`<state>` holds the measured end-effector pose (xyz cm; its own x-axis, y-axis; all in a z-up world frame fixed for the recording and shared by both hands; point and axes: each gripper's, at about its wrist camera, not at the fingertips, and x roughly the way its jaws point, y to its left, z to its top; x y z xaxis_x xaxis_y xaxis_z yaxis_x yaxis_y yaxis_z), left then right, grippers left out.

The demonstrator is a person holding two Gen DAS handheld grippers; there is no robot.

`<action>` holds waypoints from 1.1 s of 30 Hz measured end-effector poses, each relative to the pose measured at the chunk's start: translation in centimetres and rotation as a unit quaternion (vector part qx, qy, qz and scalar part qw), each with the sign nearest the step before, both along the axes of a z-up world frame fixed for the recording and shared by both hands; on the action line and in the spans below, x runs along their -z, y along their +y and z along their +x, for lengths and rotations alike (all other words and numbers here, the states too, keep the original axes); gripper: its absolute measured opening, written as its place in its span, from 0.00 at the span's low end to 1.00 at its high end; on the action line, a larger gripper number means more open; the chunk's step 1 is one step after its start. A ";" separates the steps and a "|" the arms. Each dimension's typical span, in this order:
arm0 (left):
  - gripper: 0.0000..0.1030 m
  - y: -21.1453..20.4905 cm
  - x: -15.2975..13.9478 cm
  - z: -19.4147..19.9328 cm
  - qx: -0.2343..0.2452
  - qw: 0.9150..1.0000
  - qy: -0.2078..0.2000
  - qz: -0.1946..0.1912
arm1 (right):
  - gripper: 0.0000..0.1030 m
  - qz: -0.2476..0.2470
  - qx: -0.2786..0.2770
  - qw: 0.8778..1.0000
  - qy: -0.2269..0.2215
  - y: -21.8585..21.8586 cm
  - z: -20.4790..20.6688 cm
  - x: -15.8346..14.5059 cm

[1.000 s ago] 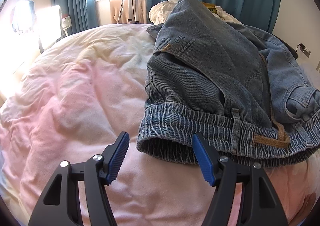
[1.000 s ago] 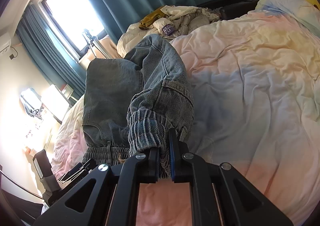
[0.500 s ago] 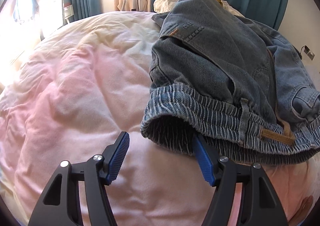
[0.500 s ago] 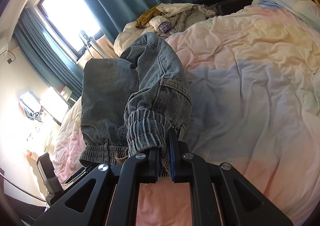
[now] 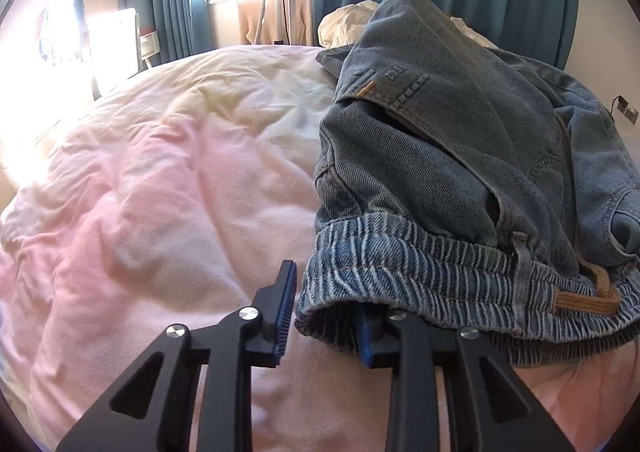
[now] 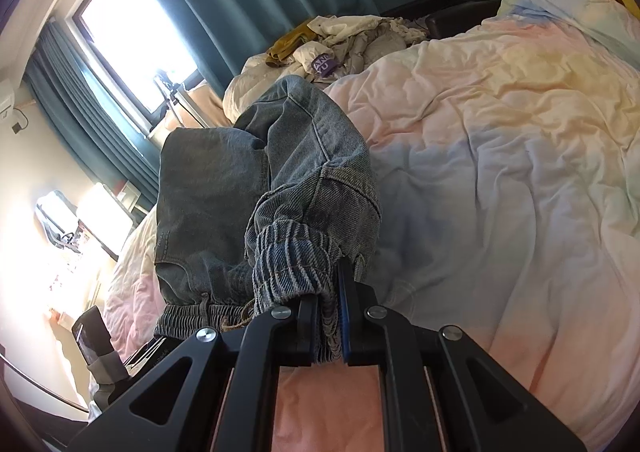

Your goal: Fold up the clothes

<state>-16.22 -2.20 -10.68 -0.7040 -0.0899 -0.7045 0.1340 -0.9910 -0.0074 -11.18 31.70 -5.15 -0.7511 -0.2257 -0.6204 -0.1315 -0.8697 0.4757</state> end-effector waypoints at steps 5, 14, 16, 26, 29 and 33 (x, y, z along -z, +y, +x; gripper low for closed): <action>0.08 -0.2 -2.8 2.5 0.004 0.998 0.052 0.031 | 0.07 0.023 0.010 0.999 0.023 -0.3 0.1 -1.1; 0.08 3.3 -9.1 9.2 0.065 0.987 0.146 0.021 | 0.06 0.068 0.007 0.989 0.133 1.9 -2.2 -9.7; 0.08 4.0 -11.1 10.3 0.075 0.982 0.172 0.035 | 0.06 0.092 -0.007 0.984 0.154 2.9 -3.7 -12.4; 0.08 13.6 -18.5 11.6 0.117 0.953 0.237 0.146 | 0.06 0.113 -0.043 0.975 0.188 10.7 -13.8 -18.6; 0.09 19.0 -18.1 9.7 0.157 0.945 0.236 0.162 | 0.06 0.123 -0.033 0.974 0.187 14.1 -17.6 -18.1; 0.09 26.7 -14.6 5.8 0.207 0.943 0.212 0.153 | 0.06 0.160 -0.028 0.970 0.179 19.0 -22.5 -15.0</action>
<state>-10.43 24.54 3.91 -0.8578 0.4164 -0.3012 -0.3436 -0.9005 -0.2665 -33.70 50.70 9.82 -0.9237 -0.1107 -0.3667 0.0438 -0.9816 0.1859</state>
